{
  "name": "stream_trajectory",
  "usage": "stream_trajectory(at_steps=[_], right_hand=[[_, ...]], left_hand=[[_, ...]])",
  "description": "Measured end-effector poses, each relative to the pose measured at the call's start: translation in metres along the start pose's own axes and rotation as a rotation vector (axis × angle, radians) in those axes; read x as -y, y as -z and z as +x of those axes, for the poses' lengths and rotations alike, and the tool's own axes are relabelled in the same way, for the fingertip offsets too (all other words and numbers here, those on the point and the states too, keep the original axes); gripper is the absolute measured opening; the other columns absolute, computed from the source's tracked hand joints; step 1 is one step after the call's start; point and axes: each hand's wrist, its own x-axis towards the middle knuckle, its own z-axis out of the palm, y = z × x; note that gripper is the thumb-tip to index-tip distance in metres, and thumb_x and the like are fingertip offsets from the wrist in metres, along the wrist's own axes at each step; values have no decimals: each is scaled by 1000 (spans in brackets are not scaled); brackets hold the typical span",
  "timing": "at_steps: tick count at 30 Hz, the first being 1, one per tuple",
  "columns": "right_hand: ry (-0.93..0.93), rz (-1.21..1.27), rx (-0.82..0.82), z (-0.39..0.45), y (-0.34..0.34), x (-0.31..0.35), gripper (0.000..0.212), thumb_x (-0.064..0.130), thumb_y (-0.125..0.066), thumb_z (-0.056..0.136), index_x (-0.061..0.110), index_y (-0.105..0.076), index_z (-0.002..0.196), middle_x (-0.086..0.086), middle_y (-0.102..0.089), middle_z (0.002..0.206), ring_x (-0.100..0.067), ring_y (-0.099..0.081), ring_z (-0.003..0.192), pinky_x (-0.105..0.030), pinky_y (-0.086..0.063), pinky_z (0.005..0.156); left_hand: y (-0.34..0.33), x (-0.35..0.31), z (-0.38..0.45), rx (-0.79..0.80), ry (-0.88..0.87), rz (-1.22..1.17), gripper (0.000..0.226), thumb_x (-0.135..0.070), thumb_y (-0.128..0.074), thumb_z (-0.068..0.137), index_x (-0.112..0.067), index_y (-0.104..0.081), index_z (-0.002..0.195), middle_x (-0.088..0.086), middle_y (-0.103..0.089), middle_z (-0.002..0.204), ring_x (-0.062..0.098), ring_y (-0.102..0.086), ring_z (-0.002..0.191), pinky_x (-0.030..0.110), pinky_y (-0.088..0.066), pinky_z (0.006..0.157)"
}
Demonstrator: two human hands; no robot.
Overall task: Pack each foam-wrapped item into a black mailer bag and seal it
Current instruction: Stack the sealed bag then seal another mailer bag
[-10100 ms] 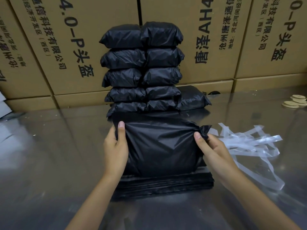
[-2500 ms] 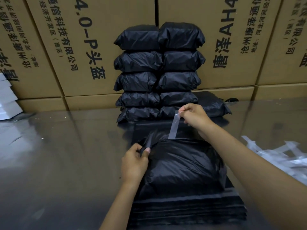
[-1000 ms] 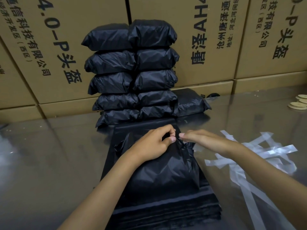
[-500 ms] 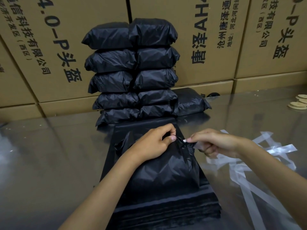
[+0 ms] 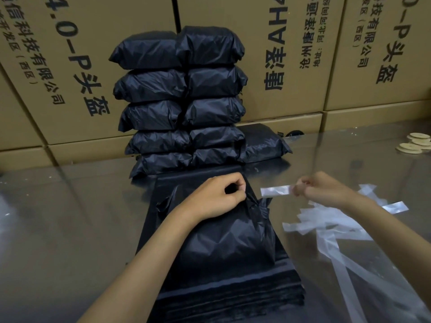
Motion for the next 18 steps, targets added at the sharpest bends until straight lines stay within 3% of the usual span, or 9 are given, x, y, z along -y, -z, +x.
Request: stream_trajectory(at_steps=[2,4,7,10,13,16,18], right_hand=[[-77,-332,-82,-2,2,-6,23,32,-61,95,12,-63,83,-6,-64,87,-25,-61,83,-36,-49,73],[-149,-577,-111,-11,2,-4,16,35,-60,92,21,-62,100,-5,-65,105,-28,-59,98,-36,-47,79],[-47,-683,-132,-14,-6,0,36,41,-64,91,26,-57,123,0,-60,126,-24,-48,123,-37,-42,96],[122,-242,-192,-20,-17,19,25,45,-64,94,25,-67,109,8,-66,114,-17,-55,116,-34,-45,93],[142,228,-84,-34,-30,45,33,57,-59,92,28,-73,95,13,-72,98,-2,-63,99,-20,-44,79],[104,326,31,-42,-54,62,38,65,-55,89,32,-71,98,15,-70,97,0,-63,92,-21,-44,77],[62,337,23,-45,-82,61,40,58,-54,95,20,-66,97,10,-65,86,-5,-60,80,-21,-42,70]], left_hand=[[1,-6,3,32,15,-22,7,-39,-59,90,-36,-64,87,-25,-65,96,-5,-58,90,27,-47,82],[0,-10,6,57,16,-10,10,-43,-64,89,-35,-68,84,-23,-68,94,-5,-60,92,31,-50,90],[0,-10,7,60,-12,4,11,-39,-65,93,-31,-69,86,-16,-70,95,3,-62,98,43,-49,97],[-2,-6,7,41,-29,46,12,-40,-62,95,-33,-66,87,-17,-68,99,13,-58,107,52,-41,102],[-5,-2,10,-14,-9,108,11,-47,-62,93,-38,-65,87,-18,-62,104,16,-50,114,52,-34,105],[-6,2,15,-66,39,94,11,-48,-67,90,-37,-69,89,-16,-59,110,16,-45,120,47,-28,104],[-8,4,19,-106,86,41,9,-43,-72,87,-34,-71,87,-16,-58,112,13,-44,120,42,-25,104]])
